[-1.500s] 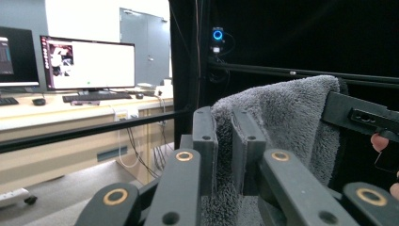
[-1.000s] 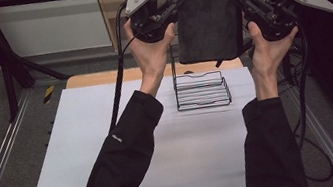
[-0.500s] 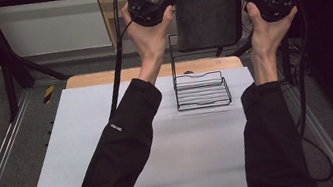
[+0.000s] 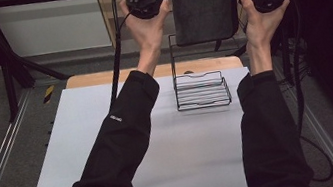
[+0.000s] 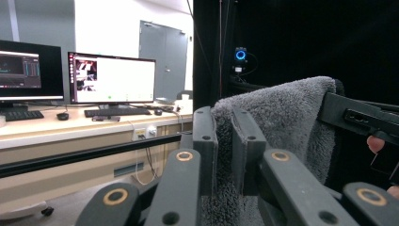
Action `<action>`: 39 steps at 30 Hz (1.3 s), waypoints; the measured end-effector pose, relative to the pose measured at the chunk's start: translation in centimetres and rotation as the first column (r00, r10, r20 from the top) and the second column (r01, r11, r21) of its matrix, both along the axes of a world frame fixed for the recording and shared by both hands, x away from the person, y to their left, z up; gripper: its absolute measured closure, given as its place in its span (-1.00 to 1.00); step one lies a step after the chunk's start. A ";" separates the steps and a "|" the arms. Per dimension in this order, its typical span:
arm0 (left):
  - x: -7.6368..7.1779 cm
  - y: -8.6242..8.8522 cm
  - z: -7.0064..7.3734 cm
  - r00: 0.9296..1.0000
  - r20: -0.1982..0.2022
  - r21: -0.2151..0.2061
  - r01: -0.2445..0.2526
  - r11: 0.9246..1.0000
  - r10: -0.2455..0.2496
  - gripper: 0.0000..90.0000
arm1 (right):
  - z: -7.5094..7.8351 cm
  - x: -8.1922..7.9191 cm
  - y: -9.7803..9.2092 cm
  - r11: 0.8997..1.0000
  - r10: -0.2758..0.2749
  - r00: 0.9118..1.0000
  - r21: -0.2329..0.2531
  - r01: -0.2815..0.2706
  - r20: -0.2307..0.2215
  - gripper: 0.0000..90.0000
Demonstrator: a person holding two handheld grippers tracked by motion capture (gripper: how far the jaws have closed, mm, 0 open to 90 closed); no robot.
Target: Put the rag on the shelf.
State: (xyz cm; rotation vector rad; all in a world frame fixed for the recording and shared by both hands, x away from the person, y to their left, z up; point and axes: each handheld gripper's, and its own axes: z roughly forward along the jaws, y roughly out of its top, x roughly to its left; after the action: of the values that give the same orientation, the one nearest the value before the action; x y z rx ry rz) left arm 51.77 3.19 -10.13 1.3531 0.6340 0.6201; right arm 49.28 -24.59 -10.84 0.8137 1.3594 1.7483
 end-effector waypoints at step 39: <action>0.3 -0.5 -9.0 0.989 -0.120 0.157 0.103 0.982 -0.085 0.81 | -9.4 -0.8 -1.7 0.996 -0.007 0.983 -0.083 -0.008 -0.186 0.82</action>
State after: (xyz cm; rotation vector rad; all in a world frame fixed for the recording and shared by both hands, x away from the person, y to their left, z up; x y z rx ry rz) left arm 52.06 2.71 -19.13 1.5702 0.6164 0.5307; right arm 48.48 -26.28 -20.26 0.9490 1.5447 1.6361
